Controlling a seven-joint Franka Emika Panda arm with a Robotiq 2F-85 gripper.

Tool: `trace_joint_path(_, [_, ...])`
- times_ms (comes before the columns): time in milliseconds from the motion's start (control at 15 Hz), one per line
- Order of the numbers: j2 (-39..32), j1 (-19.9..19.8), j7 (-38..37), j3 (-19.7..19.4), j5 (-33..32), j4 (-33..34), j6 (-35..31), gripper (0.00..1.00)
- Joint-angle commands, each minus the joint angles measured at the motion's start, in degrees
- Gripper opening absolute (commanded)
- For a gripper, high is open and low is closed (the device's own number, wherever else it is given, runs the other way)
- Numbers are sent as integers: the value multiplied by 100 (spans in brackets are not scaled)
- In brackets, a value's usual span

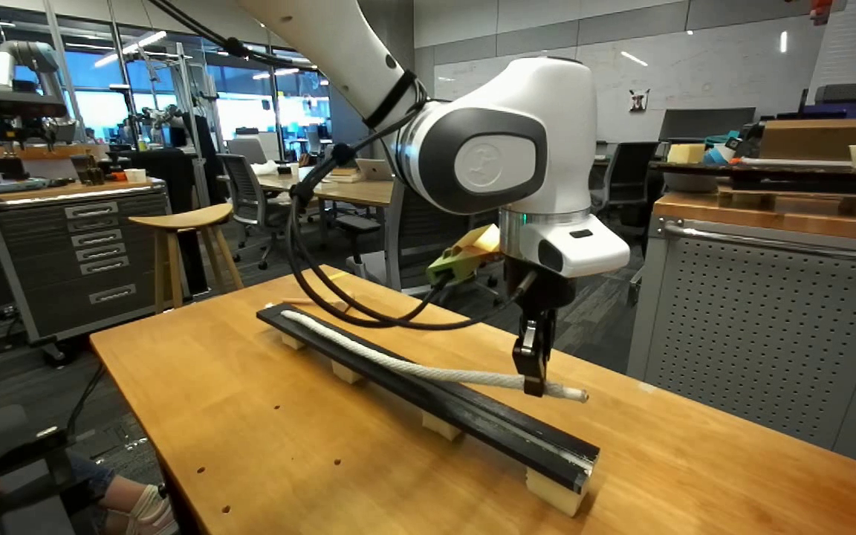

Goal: Put the rope in the groove on the object

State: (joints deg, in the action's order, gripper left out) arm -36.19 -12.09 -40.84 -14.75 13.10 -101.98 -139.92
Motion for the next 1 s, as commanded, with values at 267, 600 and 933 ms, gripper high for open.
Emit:
trace_joint_path(267, [-346, 182, -553, -234, -237, 221, 205, 3])
trace_joint_path(600, [-503, 163, -845, -207, -152, 315, 292, 3])
trace_joint_path(933, [-643, -3, -1205, -203, -44, 455, 341, 3])
